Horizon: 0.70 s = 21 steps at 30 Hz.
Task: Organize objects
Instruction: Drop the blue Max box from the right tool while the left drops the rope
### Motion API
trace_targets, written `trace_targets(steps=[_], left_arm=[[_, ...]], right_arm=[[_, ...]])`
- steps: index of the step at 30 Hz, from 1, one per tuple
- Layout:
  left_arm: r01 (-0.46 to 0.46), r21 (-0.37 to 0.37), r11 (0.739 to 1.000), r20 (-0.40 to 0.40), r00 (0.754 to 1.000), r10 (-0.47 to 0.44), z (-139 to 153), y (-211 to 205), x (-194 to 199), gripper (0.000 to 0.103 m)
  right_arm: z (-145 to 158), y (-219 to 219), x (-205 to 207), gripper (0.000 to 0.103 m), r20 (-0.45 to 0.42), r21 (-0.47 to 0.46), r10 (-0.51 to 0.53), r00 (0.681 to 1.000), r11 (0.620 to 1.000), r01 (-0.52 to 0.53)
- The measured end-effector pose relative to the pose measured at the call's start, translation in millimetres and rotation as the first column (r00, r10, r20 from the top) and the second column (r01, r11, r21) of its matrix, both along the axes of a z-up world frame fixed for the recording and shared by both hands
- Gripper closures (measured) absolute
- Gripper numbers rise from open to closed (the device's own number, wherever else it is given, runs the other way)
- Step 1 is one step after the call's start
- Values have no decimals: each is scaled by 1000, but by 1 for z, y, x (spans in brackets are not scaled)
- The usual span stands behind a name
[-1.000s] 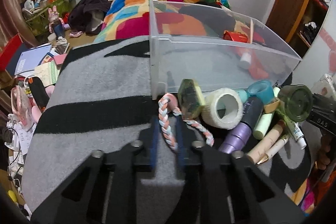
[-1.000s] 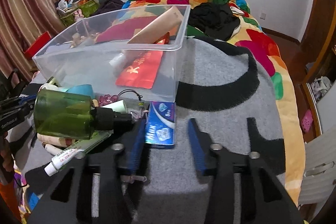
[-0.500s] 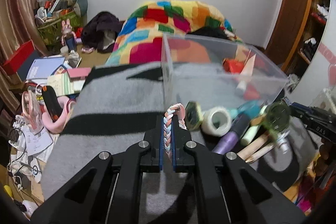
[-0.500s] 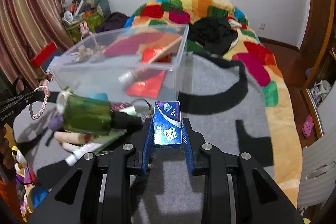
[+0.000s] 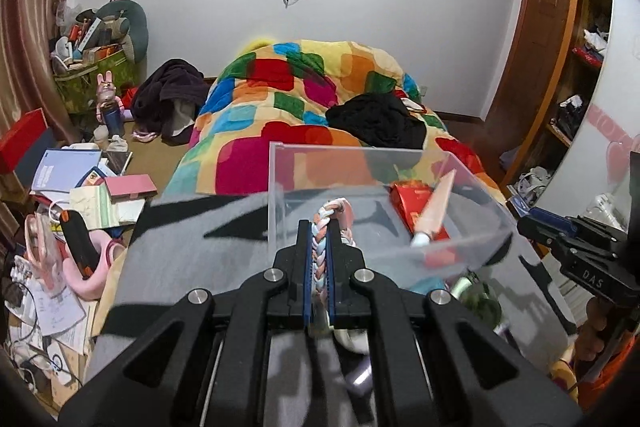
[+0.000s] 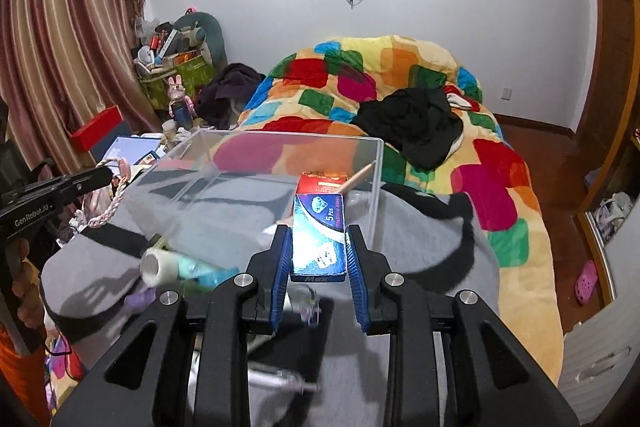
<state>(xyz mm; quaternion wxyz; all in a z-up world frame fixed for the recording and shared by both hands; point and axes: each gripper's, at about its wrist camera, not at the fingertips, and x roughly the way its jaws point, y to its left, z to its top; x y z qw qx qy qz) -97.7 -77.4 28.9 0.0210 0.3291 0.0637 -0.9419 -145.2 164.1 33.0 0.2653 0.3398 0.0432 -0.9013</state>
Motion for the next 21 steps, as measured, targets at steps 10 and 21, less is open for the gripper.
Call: trace_targets(steps=[10, 21], left_arm=[[-9, 6, 1000, 120, 993, 8, -24, -9, -61, 98], [37, 23, 999, 187, 982, -41, -43, -2, -67, 98]], right_arm=[[-15, -34, -46, 78, 76, 69, 42, 996, 997, -47], [-30, -40, -57, 78, 142, 92, 56, 988, 993, -70]])
